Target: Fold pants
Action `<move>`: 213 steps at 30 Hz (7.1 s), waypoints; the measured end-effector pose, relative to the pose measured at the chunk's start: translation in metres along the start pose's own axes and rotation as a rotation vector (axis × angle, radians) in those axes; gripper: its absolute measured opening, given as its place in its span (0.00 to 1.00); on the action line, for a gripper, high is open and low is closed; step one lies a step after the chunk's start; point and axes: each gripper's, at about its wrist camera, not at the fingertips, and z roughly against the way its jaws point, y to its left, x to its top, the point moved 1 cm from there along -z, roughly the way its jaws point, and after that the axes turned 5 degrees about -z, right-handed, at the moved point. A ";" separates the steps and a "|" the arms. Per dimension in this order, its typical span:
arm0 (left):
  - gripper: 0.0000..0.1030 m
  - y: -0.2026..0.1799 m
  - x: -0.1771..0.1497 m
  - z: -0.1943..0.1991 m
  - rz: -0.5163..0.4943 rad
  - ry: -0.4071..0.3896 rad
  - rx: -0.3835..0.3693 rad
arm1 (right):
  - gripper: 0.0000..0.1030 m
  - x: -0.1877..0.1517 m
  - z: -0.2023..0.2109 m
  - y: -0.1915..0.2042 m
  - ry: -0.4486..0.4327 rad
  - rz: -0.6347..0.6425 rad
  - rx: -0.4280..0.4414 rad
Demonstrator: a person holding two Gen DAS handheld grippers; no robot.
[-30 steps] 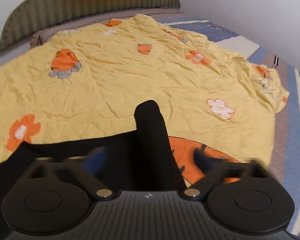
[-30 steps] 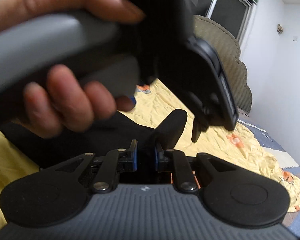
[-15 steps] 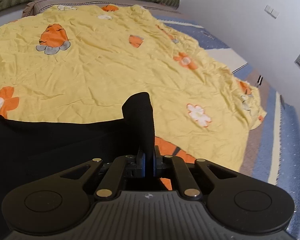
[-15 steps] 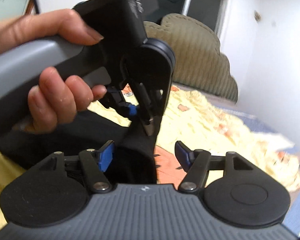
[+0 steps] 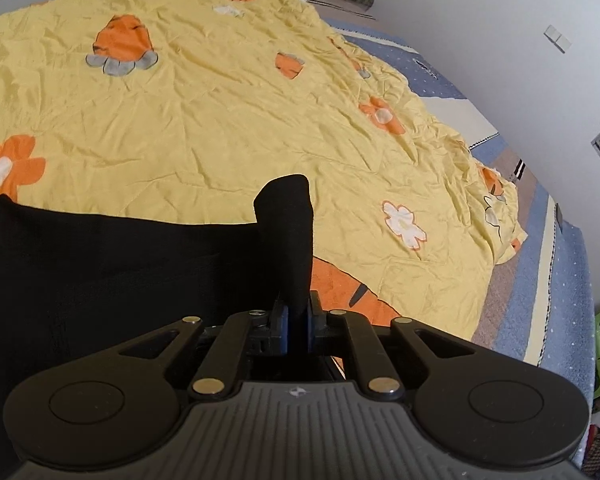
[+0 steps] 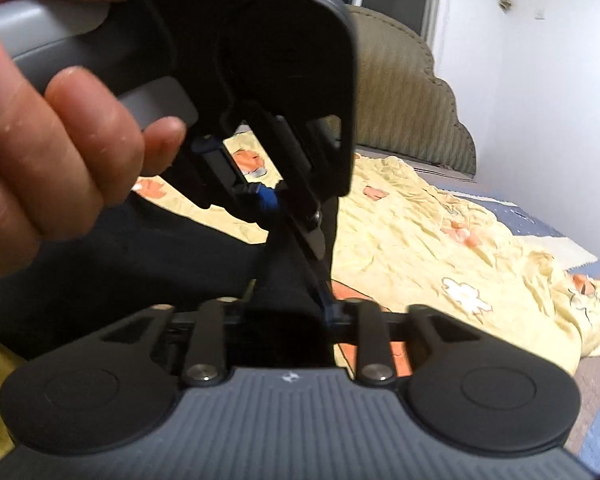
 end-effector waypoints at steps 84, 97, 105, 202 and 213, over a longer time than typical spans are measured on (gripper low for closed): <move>0.09 0.345 -0.116 0.210 0.385 -0.339 0.188 | 0.12 0.015 0.024 0.314 -0.218 0.709 0.524; 0.21 0.358 -0.131 0.237 0.448 -0.463 0.295 | 0.16 -0.007 0.027 0.324 -0.227 0.860 0.504; 0.20 0.352 -0.119 0.263 0.427 -0.524 0.356 | 0.38 0.011 0.044 0.295 -0.170 0.803 0.585; 0.87 0.300 -0.110 0.151 0.124 -0.409 0.692 | 1.00 0.022 -0.010 0.157 0.125 0.274 0.305; 0.87 0.293 -0.112 0.149 0.083 -0.428 0.743 | 1.00 0.028 0.009 0.171 0.022 0.182 0.383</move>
